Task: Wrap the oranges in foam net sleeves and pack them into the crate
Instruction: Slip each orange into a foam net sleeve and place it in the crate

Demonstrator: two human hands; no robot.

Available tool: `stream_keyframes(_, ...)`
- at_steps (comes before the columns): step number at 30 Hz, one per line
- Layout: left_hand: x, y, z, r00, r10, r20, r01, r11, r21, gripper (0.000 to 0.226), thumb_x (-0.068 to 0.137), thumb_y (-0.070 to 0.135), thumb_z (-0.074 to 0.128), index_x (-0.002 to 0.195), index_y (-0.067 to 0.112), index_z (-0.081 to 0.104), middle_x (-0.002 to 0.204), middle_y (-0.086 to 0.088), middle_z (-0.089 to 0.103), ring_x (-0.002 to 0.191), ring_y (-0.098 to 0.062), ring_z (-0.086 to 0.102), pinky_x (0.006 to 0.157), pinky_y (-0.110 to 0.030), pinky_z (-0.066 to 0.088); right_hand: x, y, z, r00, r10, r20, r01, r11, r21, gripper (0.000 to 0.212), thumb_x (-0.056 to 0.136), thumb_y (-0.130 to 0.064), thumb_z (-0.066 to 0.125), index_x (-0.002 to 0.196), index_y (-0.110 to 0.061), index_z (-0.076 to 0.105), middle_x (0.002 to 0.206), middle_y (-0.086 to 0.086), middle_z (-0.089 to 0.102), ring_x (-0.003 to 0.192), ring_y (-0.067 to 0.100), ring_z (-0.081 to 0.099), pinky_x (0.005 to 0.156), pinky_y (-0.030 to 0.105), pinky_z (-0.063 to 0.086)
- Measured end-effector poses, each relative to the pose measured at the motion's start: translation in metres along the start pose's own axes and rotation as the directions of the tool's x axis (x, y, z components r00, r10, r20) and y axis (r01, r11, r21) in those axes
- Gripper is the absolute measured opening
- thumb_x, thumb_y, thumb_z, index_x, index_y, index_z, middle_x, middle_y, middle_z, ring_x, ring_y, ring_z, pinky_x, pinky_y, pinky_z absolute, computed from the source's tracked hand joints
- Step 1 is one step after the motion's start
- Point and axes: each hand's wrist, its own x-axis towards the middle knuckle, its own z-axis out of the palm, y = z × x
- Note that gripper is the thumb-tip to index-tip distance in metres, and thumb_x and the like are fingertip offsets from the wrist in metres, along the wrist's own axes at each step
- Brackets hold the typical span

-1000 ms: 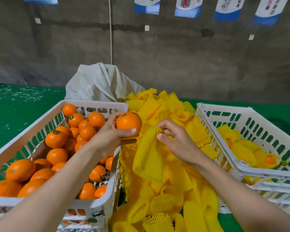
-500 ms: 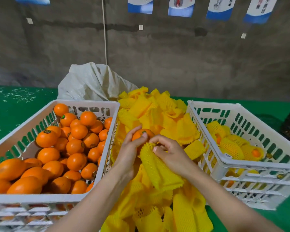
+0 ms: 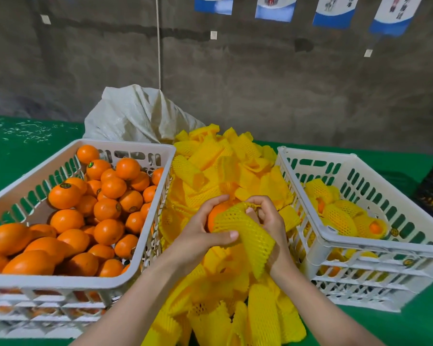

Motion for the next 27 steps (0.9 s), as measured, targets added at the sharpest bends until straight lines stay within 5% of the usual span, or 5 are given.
stream_keyframes(6,0.004,-0.015,0.011,0.966,-0.02,-0.256,-0.073,0.936,-0.345,0.103,0.035,0.033,0.095,0.124,0.007,0.051,0.112,-0.019,0.066,0.1,-0.033,0.064,0.086,-0.043,0.052,-0.016,0.001,0.007,0.998,-0.052,-0.037,0.054,0.997,0.052,0.016,0.09,-0.016,0.061,0.096,-0.025,0.049,0.074,0.001,0.063,0.064,0.018,0.058,0.054,0.045,0.044)
stream_keyframes(11,0.007,-0.027,0.016,0.946,-0.064,-0.318,-0.116,0.849,-0.515,0.078,0.061,0.034,0.08,0.129,0.009,0.05,0.092,-0.016,0.068,0.074,-0.015,0.069,0.055,-0.021,0.055,-0.029,0.009,0.021,0.999,-0.04,-0.006,0.04,0.998,-0.05,0.006,0.095,-0.027,0.045,0.098,-0.024,0.049,0.07,0.0,0.054,0.058,0.015,0.049,0.052,0.04,0.037)
stream_keyframes(14,0.012,-0.032,0.016,0.902,-0.162,-0.399,-0.045,0.886,-0.462,0.043,0.093,0.012,0.054,0.133,0.001,0.045,0.122,-0.02,0.058,0.088,-0.016,0.06,0.057,-0.017,0.053,-0.031,0.004,0.019,0.986,0.166,-0.016,-0.161,0.97,0.181,0.015,0.098,-0.014,0.045,0.092,-0.025,0.053,0.079,-0.005,0.059,0.074,0.011,0.052,0.066,0.024,0.043)
stream_keyframes(20,0.016,-0.022,0.018,0.928,-0.17,-0.332,-0.044,0.835,-0.549,0.032,0.09,0.038,0.052,0.081,0.018,0.076,0.086,-0.008,0.075,0.077,-0.02,0.072,0.064,-0.034,0.058,0.002,0.001,0.009,0.739,0.667,0.094,-0.483,0.427,0.764,0.019,0.091,-0.015,0.045,0.101,-0.007,0.059,0.101,0.016,0.058,0.094,0.028,0.053,0.085,0.043,0.044)
stream_keyframes(27,0.014,-0.019,0.025,0.932,-0.203,-0.3,0.033,0.872,-0.488,0.048,0.08,0.049,0.056,0.113,0.015,0.064,0.108,-0.01,0.071,0.103,-0.026,0.066,0.085,-0.04,0.052,0.014,0.004,0.004,0.892,0.439,-0.109,-0.364,0.84,0.403,0.021,0.093,-0.013,0.047,0.074,-0.018,0.054,0.075,0.006,0.044,0.077,0.024,0.041,0.07,0.038,0.031)
